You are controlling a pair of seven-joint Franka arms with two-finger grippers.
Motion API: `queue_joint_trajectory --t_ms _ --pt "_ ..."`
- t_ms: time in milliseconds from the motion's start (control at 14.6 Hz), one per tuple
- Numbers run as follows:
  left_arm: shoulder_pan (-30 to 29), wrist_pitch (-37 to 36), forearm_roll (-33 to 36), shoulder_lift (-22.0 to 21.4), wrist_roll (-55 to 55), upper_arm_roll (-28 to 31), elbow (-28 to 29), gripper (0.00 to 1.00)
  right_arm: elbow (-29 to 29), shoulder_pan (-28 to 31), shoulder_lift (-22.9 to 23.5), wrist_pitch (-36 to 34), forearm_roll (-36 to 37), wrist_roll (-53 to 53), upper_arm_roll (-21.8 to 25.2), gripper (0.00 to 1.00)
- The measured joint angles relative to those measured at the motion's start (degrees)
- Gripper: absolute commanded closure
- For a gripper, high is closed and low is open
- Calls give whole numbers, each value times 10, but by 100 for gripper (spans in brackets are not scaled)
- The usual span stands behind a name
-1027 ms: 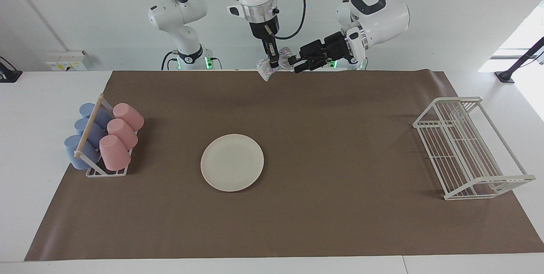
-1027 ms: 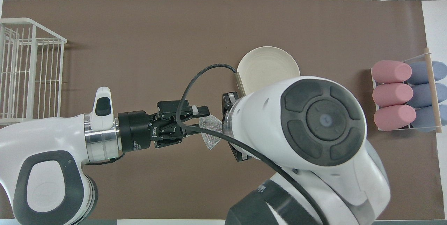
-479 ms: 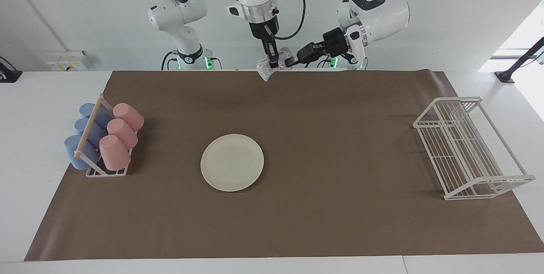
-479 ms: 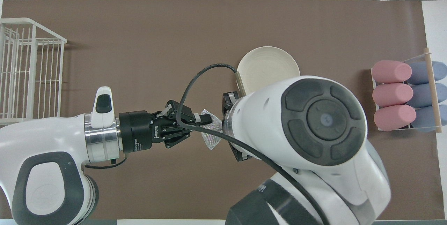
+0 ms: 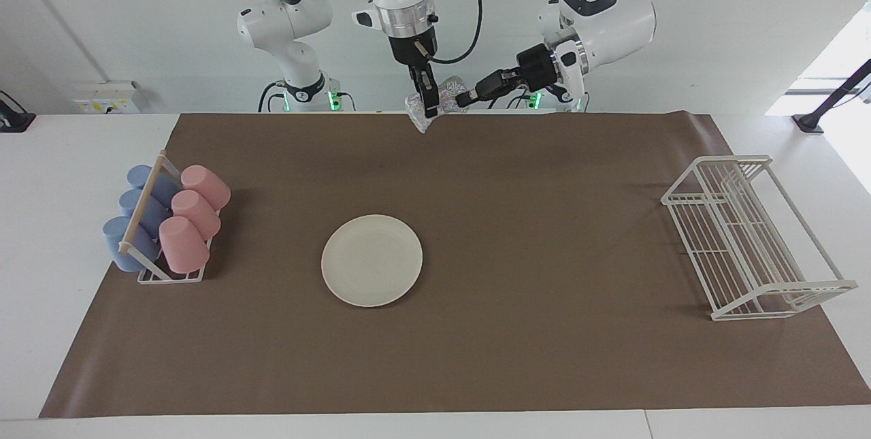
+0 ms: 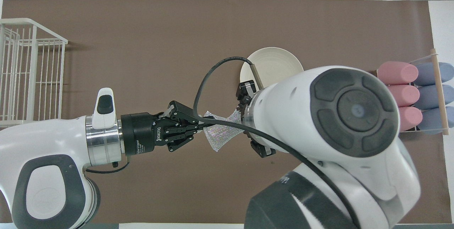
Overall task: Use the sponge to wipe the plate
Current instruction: 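Withdraw the right gripper while the left gripper carries the sponge back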
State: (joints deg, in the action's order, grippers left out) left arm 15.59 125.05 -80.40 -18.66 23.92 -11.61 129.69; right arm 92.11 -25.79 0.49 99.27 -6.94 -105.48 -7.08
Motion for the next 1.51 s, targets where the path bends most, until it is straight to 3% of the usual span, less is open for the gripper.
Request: queue_joint_trajectory --t_ms 411,822,1164,1507 --pt "-9 3 10 -2 10 6 0 100 0 122 -23 -104 2 330 5 0" --pt "-75 -10 166 -1 14 8 8 100 -1 180 -33 -159 4 564 7 0" --pt "-152 -77 284 0 13 9 7 100 -2 209 -44 -180 67 801 11 0" --pt "-230 -210 326 -1 -54 13 -17 100 -3 214 -44 -153 73 988 70 0"
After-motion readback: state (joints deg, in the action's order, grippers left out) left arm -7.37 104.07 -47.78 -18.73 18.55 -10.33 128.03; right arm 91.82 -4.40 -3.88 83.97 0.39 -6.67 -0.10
